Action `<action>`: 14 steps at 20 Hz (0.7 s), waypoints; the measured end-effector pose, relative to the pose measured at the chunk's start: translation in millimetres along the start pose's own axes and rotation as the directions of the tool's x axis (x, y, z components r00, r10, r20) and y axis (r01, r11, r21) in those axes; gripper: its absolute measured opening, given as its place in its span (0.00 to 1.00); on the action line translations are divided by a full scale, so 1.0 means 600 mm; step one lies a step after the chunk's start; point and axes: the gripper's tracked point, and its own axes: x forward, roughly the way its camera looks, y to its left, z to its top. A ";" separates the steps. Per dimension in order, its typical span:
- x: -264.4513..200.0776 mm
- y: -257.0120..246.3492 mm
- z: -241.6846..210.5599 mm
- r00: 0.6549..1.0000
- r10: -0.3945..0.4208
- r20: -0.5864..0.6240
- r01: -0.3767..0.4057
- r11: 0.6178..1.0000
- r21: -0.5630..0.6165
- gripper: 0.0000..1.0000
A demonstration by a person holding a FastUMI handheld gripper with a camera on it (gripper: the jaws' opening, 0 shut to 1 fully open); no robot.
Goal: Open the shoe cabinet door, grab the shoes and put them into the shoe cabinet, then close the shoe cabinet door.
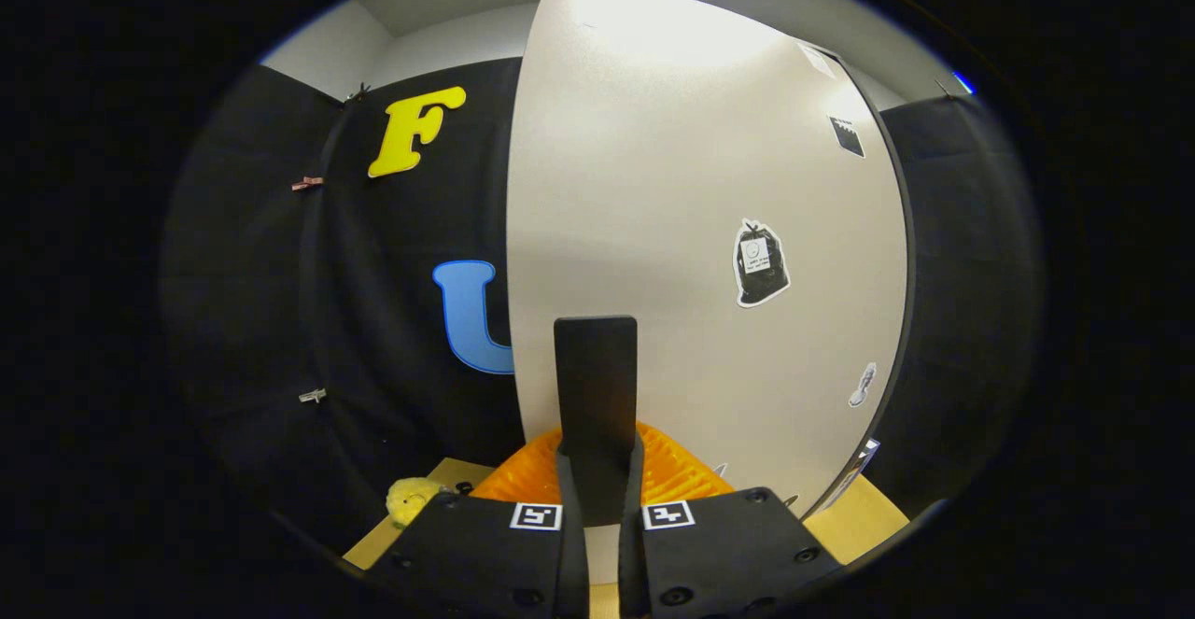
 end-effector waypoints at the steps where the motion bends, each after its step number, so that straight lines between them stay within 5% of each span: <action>1: -0.008 -0.002 0.002 1.000 0.004 0.004 -0.004 1.000 0.003 0.16; 14: -0.146 -0.079 0.012 1.000 0.023 0.010 -0.023 1.000 -0.003 0.16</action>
